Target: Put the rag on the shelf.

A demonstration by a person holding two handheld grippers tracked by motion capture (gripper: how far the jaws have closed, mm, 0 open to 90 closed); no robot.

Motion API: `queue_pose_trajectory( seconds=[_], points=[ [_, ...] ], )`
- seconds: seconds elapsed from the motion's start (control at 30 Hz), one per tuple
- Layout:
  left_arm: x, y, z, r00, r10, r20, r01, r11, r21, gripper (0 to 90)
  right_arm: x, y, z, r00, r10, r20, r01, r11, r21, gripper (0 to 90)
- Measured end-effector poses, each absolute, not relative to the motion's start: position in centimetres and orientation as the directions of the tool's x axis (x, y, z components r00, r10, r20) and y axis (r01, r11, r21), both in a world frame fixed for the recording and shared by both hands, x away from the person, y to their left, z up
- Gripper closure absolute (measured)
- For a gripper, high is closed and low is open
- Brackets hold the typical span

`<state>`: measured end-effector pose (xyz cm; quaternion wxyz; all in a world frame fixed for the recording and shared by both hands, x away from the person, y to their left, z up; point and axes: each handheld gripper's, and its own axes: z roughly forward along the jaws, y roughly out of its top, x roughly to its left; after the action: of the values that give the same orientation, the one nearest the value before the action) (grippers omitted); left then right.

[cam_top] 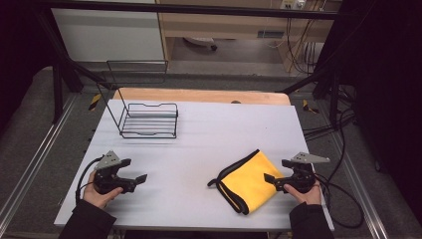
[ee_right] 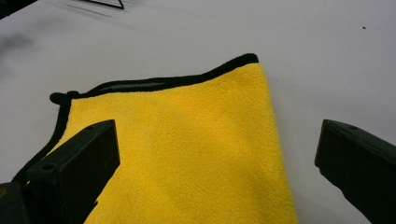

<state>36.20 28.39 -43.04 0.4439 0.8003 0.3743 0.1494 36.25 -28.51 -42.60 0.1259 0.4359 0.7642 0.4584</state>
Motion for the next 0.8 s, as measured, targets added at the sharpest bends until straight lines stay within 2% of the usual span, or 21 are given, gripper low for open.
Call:
queue_pose_trajectory(
  seconds=[0.5, 0.8],
  points=[
    [35.9, 27.1, -42.5, 0.686, 0.720, -0.102, 0.463, -0.325, 0.824, 7.8, 36.3, -28.0, -42.4, -0.589, 0.788, 0.179, 0.546, 0.224, 0.808, 0.9],
    [36.4, 24.4, -41.5, 0.702, 0.705, -0.100, 0.463, -0.345, 0.816, 7.7, 36.3, -28.0, -42.3, -0.587, 0.789, 0.179, 0.545, 0.223, 0.808, 0.8]
  ],
)
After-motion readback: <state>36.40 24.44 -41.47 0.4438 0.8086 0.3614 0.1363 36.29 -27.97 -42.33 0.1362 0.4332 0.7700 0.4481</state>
